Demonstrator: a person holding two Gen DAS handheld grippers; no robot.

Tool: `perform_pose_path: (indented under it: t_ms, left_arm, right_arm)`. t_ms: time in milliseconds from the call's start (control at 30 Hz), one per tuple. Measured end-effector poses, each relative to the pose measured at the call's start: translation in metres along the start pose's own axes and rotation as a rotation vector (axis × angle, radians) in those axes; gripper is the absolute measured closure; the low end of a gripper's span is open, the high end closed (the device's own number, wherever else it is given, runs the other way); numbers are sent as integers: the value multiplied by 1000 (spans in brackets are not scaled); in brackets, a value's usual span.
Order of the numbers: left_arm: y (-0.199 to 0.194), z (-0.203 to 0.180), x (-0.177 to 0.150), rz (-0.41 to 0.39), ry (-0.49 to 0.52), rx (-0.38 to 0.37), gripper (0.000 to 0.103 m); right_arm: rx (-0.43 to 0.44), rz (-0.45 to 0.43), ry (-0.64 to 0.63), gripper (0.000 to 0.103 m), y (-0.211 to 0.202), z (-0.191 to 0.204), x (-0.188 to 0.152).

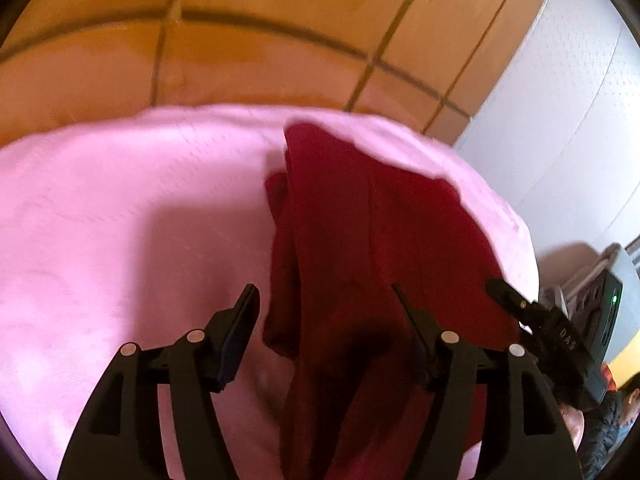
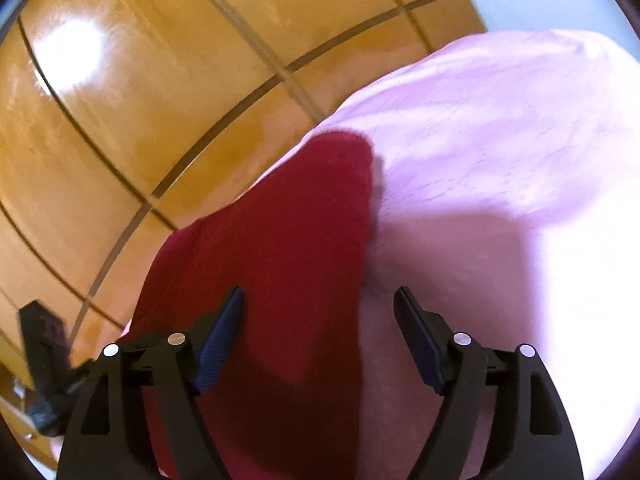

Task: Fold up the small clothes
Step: 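Fold the held edge over the shirt with both tools and lower it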

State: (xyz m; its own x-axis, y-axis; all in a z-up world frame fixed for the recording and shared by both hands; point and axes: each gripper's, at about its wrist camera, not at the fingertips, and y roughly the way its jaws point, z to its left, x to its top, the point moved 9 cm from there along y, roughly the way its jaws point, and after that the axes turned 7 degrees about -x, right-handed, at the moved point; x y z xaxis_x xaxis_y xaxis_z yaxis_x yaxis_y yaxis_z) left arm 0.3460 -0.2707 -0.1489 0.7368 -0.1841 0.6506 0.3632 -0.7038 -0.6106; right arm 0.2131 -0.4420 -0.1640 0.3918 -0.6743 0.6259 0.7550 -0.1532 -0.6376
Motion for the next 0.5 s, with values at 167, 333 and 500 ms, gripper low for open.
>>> perform_pose_path:
  t_ms: [167, 333, 500]
  left_arm:
    - [-36, -25, 36, -153, 46, 32, 34]
    - [2, -56, 45, -75, 169, 64, 34]
    - [52, -24, 29, 49, 159, 184, 38]
  right_arm:
    - [4, -98, -29, 42, -26, 13, 26]
    - [12, -20, -253, 55, -2, 64, 40]
    - [-100, 91, -347, 55, 50, 64, 24]
